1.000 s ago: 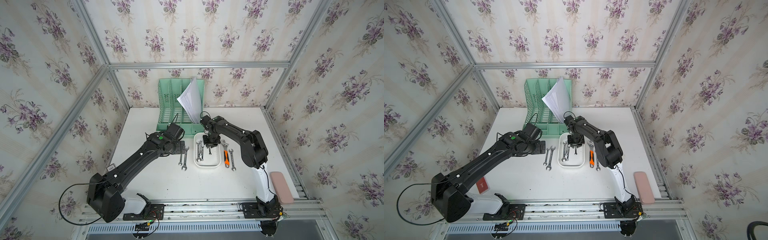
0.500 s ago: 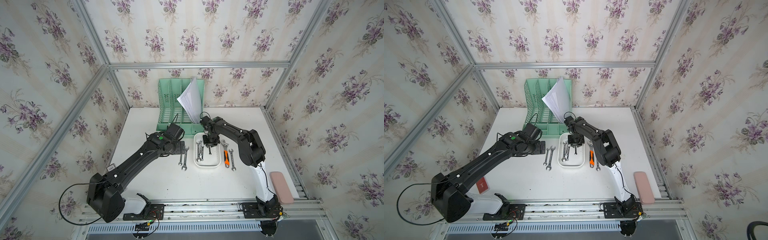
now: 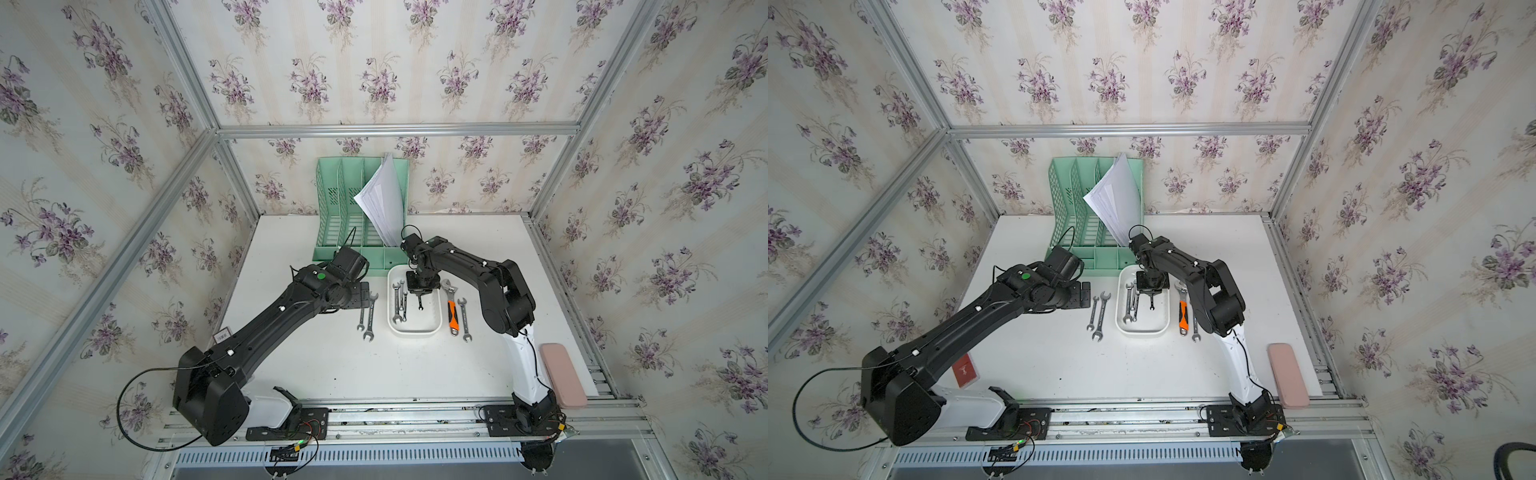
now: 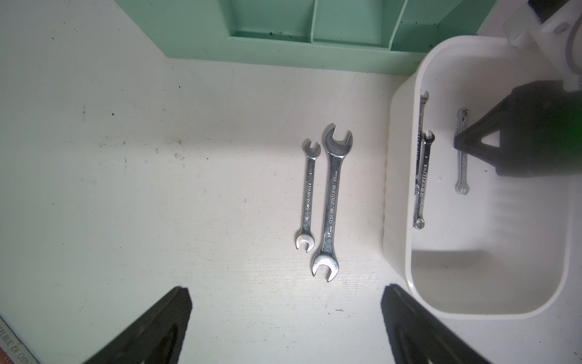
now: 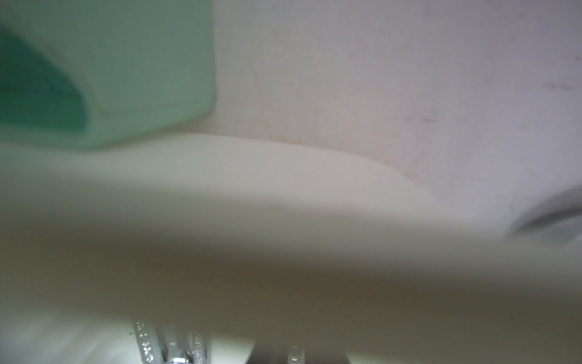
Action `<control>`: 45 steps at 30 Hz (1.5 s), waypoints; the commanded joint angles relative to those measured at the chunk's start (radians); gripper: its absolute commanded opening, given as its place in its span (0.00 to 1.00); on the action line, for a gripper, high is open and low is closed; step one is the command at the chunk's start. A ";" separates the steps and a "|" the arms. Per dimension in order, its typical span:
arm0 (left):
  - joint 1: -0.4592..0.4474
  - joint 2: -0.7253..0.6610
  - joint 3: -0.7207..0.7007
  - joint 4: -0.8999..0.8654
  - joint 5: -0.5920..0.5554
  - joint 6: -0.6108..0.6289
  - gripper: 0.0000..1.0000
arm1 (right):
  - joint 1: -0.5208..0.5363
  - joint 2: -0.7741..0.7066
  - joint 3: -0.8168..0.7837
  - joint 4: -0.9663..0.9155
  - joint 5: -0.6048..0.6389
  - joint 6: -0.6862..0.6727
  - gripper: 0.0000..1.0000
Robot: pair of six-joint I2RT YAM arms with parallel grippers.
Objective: Take out the wrench from the storage box
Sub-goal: Pick up the wrench from the storage box, then place the wrench at the center of the board.
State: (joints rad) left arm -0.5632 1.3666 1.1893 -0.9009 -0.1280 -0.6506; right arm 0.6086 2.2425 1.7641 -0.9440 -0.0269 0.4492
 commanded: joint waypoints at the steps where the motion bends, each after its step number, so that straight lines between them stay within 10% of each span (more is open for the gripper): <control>1: 0.000 -0.001 0.009 -0.001 -0.013 0.004 0.99 | 0.002 -0.004 -0.008 -0.073 -0.018 0.011 0.11; 26: 0.000 -0.010 0.014 -0.013 -0.013 0.002 0.99 | -0.039 -0.221 0.052 -0.190 0.053 -0.019 0.10; 45: -0.004 0.015 0.052 -0.014 0.017 -0.003 0.99 | -0.317 -0.519 -0.553 0.051 0.050 -0.142 0.09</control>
State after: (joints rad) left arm -0.5636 1.3727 1.2266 -0.9157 -0.1242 -0.6537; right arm 0.3042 1.7290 1.2556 -0.9638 0.0292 0.3347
